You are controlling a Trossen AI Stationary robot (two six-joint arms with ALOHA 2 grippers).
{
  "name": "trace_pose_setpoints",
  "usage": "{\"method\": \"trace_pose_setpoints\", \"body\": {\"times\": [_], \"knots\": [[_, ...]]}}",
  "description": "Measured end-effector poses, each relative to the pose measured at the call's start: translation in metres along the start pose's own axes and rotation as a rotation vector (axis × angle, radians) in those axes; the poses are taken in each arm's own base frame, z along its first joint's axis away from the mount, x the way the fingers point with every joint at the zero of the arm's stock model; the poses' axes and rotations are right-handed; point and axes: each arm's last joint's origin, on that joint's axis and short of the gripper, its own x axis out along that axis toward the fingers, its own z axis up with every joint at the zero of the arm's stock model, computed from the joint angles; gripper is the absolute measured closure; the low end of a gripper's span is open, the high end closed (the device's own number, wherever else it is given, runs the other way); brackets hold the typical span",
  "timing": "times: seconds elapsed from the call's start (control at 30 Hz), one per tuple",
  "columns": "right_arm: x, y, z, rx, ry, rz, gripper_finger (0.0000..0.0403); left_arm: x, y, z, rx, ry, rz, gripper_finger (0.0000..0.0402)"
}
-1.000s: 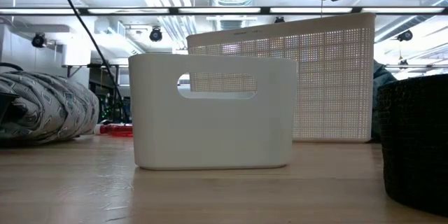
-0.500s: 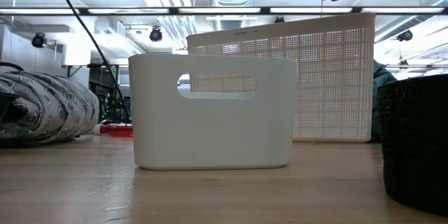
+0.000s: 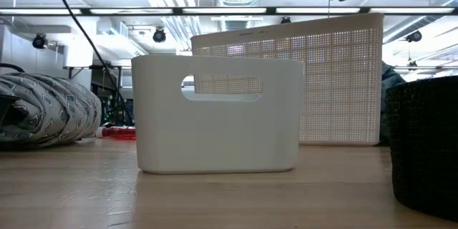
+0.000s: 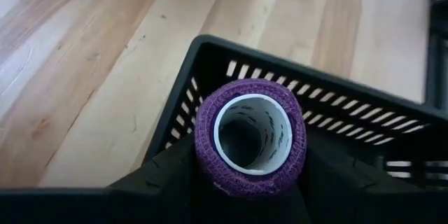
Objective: Pick & Place Medicine items
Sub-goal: Put the violet bandage into the black bin
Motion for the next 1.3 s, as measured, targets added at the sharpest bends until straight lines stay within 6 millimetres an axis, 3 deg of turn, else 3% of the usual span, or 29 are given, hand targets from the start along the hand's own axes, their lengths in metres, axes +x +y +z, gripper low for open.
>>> {"method": "trace_pose_setpoints", "body": {"times": [0.63,1.03,1.3], "knots": [[0.0,0.0,0.0,0.0,0.0,0.0,0.0133,0.0037,-0.0016,-0.0025,0.046,0.014,-0.008,0.0184],[-0.0001,0.0001,0.0,0.0,0.0,0.0,0.0133,0.0036,-0.0013,-0.0025,0.047,0.014,-0.006,0.0112],[-0.0002,0.0001,0.0,0.0,0.0,0.001,0.0133,0.0022,-0.0028,-0.0013,0.047,0.017,-0.011,0.0096]]}}
